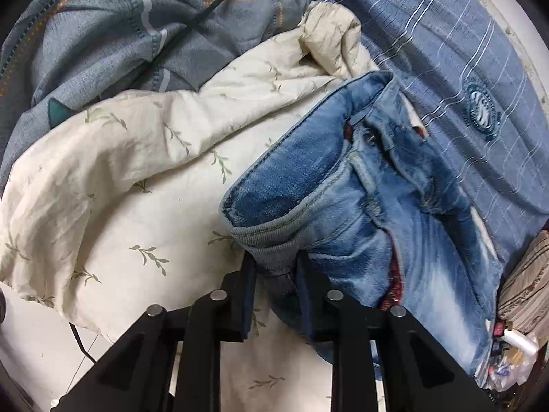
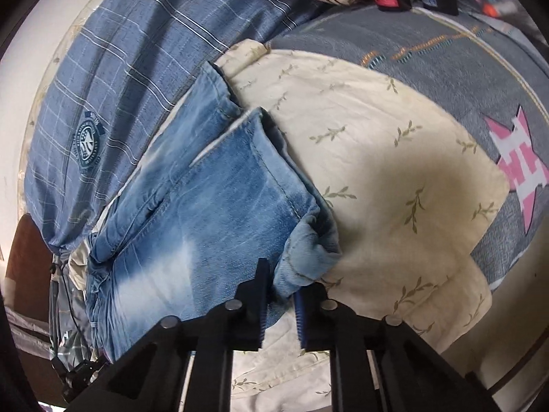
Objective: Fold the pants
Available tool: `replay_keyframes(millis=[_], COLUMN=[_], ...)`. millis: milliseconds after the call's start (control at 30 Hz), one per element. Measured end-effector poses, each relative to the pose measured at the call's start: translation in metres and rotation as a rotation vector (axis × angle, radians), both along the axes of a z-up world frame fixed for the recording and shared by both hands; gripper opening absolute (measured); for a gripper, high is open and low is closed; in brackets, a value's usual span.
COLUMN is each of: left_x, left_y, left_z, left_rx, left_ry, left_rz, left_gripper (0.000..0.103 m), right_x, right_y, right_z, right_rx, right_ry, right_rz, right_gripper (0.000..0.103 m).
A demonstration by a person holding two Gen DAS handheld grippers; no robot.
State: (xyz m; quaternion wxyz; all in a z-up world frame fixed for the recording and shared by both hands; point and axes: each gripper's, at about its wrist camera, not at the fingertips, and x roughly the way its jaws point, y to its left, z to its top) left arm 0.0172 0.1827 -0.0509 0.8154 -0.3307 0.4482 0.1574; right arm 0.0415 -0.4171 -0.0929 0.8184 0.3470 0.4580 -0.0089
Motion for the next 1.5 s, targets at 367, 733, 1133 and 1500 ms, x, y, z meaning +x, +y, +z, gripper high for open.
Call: replay_keyframes(millis=[367,733,1133,1500], left_x=[-0.043,-0.051,0.019,0.085], left_y=[-0.036,-0.026,-0.062,-0.052], left_z=[0.019,0.047,-0.012,0.060], left_rx=[0.215,0.274,0.390,0.418], left_ry=[-0.034,-0.027,0.171,-0.116], left_rz=[0.020,0.088,-0.228,-0.250], left_gripper=[0.020,0.062,0.078,0.079], right_x=[0.001,-0.018,0.025,0.147], right_y=[0.003,-0.032,-0.014,-0.012], right_z=[0.030,0.045,0.013,0.073], right_rx=[-0.154,-0.162,-0.047,-0.225], right_ry=[-0.062,-0.098,-0.008,-0.122], right_rz=[0.037,-0.100,0.087,0.139], right_gripper=[0.010,0.067,0.065,0.066])
